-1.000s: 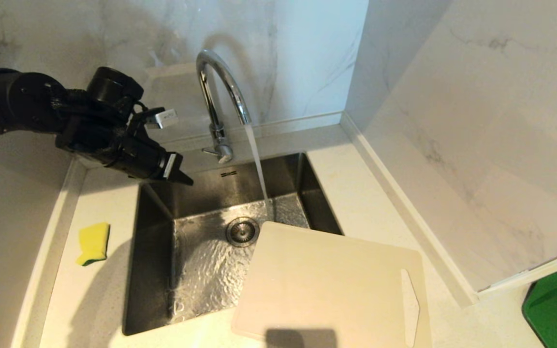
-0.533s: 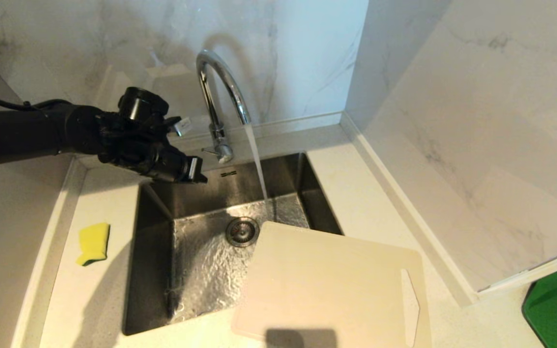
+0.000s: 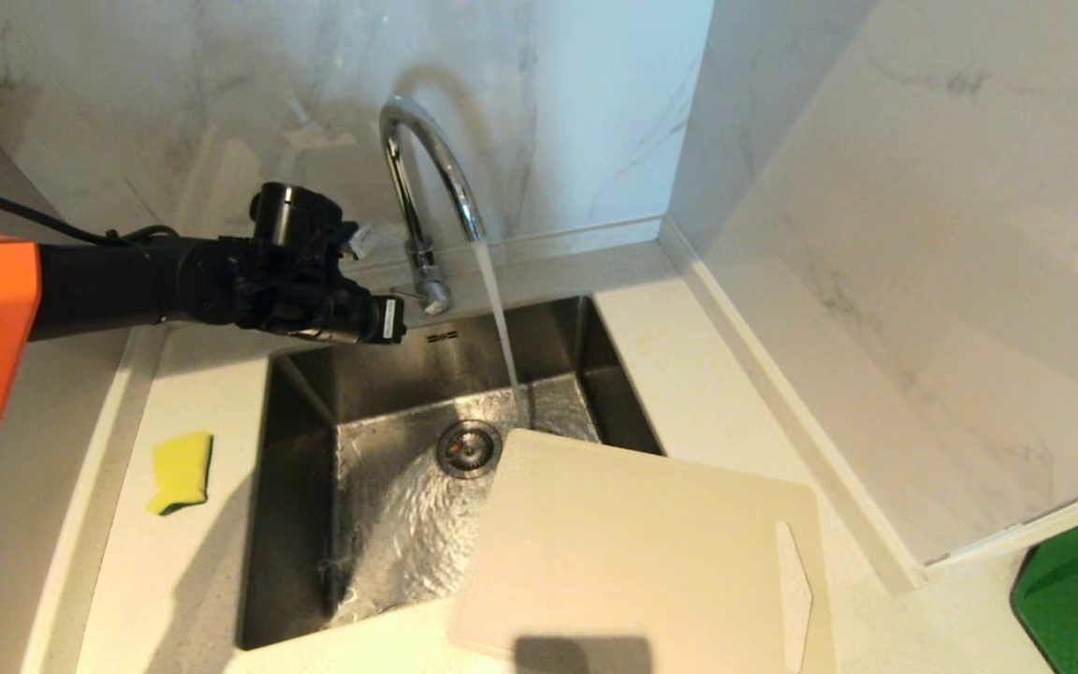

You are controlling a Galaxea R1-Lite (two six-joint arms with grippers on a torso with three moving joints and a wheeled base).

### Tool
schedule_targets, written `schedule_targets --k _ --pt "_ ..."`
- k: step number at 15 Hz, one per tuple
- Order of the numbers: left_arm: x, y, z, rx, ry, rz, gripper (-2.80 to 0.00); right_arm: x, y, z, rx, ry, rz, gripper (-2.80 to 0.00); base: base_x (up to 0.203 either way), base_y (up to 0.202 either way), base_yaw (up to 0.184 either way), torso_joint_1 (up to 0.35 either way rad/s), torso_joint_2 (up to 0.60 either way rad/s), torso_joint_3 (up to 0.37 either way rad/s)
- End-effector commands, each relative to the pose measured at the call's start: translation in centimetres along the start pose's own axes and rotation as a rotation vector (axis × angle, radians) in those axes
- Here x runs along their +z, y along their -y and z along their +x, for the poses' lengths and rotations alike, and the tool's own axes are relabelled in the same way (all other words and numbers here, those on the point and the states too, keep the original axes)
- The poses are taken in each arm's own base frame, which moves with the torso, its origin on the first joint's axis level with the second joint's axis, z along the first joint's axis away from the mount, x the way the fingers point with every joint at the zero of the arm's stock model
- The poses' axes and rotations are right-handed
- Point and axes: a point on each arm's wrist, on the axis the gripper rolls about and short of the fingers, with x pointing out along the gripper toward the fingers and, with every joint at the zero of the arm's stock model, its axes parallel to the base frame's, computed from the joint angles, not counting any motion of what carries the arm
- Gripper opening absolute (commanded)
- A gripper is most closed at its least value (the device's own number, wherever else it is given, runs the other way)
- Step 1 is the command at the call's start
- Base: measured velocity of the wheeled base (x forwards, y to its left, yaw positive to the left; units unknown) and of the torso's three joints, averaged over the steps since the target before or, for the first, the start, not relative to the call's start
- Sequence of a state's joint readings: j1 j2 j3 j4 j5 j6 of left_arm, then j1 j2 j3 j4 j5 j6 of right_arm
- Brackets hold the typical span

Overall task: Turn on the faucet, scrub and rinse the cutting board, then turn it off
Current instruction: Turn off the tap

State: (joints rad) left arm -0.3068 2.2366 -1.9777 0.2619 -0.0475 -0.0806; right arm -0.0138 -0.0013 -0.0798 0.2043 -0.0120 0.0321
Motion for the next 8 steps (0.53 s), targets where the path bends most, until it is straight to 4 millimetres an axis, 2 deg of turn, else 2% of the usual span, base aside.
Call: schedule_targets --k 1,8 --pt "0.2 -0.1 0.2 0.041 0.025 -0.002 -2.80 0.0 0.0 0.0 0.000 -0.001 0.000 -2.80 0.000 0.000 0.000 0.000 0.00 0.000" --pt "1.3 0.0 -0.3 0.035 0.107 -0.044 -2.80 0.0 0.0 0.0 0.000 -0.001 0.000 -2.80 0.000 0.000 0.000 0.000 0.00 0.000"
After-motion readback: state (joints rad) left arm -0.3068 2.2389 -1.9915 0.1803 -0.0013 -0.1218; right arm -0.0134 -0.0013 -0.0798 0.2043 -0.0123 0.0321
